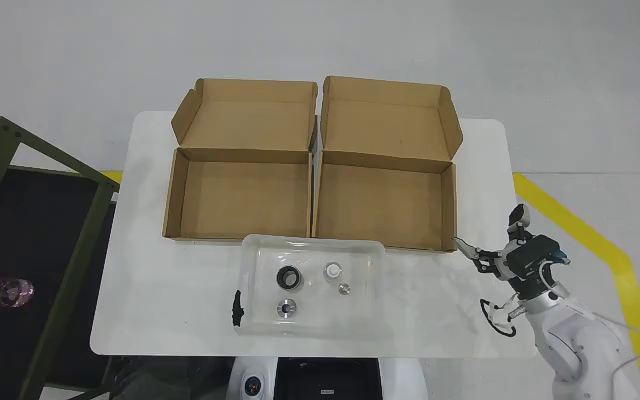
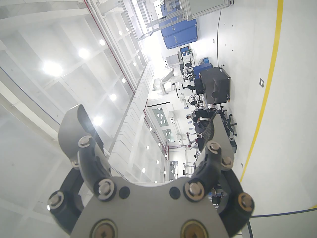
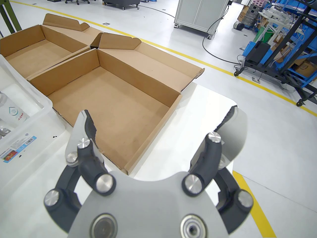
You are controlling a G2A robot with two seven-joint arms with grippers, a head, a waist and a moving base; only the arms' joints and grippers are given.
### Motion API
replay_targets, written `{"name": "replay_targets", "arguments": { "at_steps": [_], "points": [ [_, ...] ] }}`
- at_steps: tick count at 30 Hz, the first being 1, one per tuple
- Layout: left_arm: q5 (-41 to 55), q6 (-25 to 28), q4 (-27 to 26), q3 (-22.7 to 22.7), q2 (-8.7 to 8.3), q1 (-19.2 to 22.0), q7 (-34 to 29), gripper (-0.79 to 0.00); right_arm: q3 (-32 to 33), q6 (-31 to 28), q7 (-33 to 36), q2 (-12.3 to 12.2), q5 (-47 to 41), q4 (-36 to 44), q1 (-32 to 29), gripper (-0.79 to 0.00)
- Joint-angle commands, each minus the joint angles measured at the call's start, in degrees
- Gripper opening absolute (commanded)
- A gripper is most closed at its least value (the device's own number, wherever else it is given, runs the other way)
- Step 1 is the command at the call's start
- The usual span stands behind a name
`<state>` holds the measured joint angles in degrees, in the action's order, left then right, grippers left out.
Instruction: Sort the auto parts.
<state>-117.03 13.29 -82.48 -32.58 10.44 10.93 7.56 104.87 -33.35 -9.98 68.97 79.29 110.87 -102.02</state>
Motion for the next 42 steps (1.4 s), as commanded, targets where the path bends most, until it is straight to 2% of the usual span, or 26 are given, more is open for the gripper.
{"name": "replay_targets", "arguments": {
  "at_steps": [1, 25, 36, 42],
  "points": [
    [0.0, 0.0, 0.0, 0.0, 0.00, 0.0, 0.0, -0.001, 0.0, 0.0, 0.0, 0.0, 0.0, 0.0, 0.0, -0.001],
    [0.0, 0.0, 0.0, 0.0, 0.00, 0.0, 0.0, 0.000, -0.3, -0.4, 0.3, 0.0, -0.2, 0.1, 0.1, 0.000],
    [0.0, 0.0, 0.0, 0.0, 0.00, 0.0, 0.0, 0.000, -5.8, -14.2, 12.0, -1.2, -2.7, 3.6, 6.0, 0.000],
    [0.0, 0.0, 0.0, 0.0, 0.00, 0.0, 0.0, 0.000, -11.4, -18.3, 18.1, -1.6, -2.7, 6.2, 9.0, 0.000]
  ]
}}
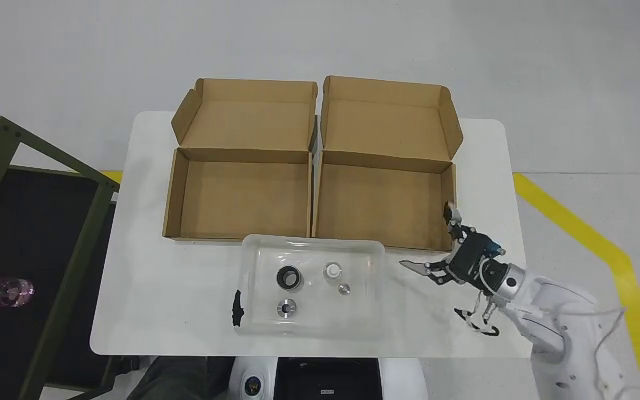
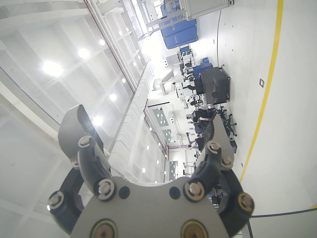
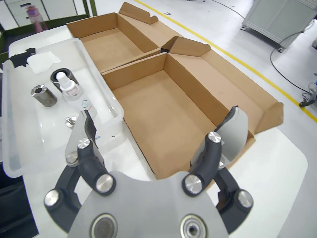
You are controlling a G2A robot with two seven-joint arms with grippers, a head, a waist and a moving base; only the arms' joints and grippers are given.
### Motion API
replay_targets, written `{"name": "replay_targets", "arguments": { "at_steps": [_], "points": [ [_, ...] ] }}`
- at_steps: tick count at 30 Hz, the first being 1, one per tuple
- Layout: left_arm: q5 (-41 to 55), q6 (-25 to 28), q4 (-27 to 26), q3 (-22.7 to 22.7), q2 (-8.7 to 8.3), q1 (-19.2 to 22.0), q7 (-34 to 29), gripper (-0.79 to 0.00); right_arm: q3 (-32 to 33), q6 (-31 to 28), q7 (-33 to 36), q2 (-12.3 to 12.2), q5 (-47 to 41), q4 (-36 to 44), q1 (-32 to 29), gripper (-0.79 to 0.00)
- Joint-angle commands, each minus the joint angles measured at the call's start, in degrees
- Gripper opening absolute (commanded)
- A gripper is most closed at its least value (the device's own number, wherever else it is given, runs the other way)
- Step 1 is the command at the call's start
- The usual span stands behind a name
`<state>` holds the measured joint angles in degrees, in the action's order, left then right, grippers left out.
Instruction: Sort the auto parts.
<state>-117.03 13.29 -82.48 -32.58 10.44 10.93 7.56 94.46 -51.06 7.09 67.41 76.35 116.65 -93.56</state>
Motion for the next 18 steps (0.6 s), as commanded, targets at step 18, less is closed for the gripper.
{"name": "replay_targets", "arguments": {
  "at_steps": [18],
  "points": [
    [0.0, 0.0, 0.0, 0.0, 0.00, 0.0, 0.0, 0.000, -18.8, -5.2, 14.8, -0.6, -0.4, 3.1, 7.4, 0.000]
  ]
}}
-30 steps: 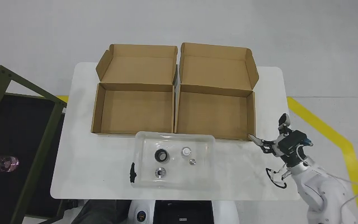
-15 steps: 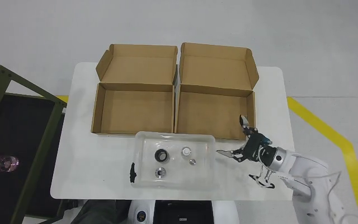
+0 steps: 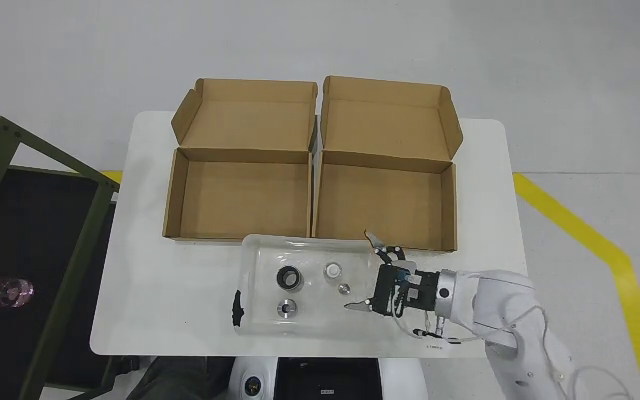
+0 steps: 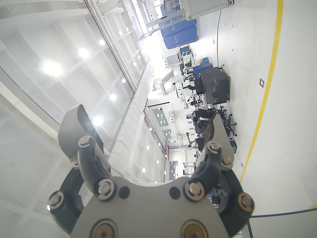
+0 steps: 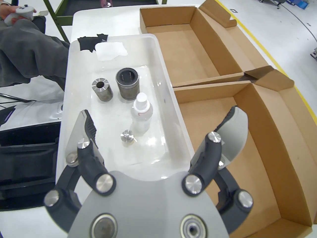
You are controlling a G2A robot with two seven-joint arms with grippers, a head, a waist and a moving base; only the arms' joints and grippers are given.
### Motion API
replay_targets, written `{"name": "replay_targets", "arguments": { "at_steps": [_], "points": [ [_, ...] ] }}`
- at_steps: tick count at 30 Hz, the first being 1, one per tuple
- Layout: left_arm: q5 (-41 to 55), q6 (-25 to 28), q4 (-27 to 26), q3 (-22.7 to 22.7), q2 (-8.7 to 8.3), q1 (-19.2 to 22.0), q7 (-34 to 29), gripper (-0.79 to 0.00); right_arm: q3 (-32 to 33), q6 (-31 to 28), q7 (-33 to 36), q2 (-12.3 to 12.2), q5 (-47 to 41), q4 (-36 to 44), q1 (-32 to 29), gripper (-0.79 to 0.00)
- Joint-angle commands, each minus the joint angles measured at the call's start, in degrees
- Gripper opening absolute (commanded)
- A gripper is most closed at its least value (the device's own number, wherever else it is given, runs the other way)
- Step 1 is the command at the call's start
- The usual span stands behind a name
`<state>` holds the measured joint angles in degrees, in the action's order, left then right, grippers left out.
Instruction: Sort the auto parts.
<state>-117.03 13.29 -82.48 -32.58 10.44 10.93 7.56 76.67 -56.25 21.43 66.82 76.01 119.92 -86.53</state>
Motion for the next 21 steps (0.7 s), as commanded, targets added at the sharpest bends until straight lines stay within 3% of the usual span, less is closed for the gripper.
{"name": "replay_targets", "arguments": {
  "at_steps": [1, 21],
  "points": [
    [0.0, 0.0, 0.0, 0.0, 0.00, 0.0, 0.0, 0.000, -2.1, 0.0, 0.8, 0.0, 0.0, -0.4, 0.7, 0.000],
    [0.0, 0.0, 0.0, 0.0, 0.00, 0.0, 0.0, 0.000, -12.5, 2.0, 5.9, -0.2, -0.6, -3.4, 6.7, 0.000]
  ]
}}
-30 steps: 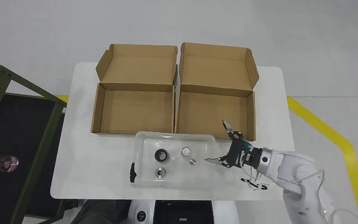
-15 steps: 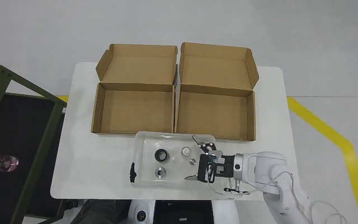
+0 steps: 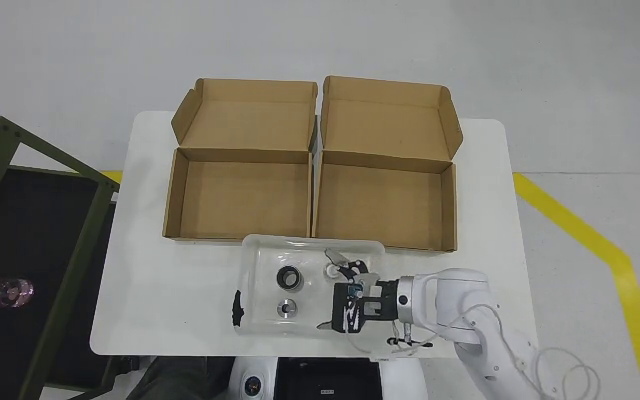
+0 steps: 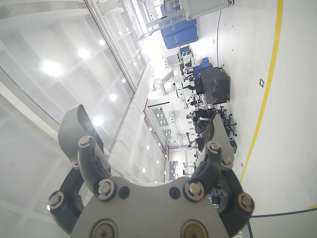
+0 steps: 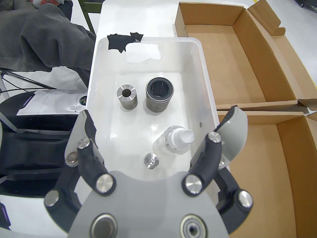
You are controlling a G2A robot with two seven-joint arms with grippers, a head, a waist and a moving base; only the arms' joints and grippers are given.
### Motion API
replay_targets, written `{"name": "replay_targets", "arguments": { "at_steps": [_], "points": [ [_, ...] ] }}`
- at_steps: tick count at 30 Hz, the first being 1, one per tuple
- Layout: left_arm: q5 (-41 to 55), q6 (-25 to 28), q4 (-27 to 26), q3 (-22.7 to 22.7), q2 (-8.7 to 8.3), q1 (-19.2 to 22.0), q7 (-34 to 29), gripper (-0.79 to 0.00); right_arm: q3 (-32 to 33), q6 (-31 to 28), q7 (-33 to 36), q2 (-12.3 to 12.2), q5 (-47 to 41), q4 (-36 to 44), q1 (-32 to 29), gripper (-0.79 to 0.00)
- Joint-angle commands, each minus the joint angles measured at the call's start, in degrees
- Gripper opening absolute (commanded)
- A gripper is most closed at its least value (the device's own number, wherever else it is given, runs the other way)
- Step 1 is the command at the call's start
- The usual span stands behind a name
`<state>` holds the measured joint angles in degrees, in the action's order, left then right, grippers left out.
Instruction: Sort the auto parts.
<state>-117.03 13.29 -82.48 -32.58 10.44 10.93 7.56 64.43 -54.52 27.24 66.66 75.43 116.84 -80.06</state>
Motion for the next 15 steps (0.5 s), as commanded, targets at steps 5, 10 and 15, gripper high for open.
{"name": "replay_targets", "arguments": {
  "at_steps": [5, 10, 15],
  "points": [
    [0.0, 0.0, 0.0, 0.0, 0.00, 0.0, 0.0, 0.000, -1.5, 1.8, 0.6, 0.0, -0.4, -2.2, 1.5, 0.000],
    [0.0, 0.0, 0.0, 0.0, 0.00, 0.0, 0.0, 0.000, -2.0, 3.0, 1.0, -0.2, -0.6, -4.1, 2.4, 0.000],
    [0.0, 0.0, 0.0, 0.0, 0.00, 0.0, 0.0, 0.000, -2.6, 4.4, 0.7, -0.3, -0.3, -5.8, 3.0, 0.000]
  ]
}}
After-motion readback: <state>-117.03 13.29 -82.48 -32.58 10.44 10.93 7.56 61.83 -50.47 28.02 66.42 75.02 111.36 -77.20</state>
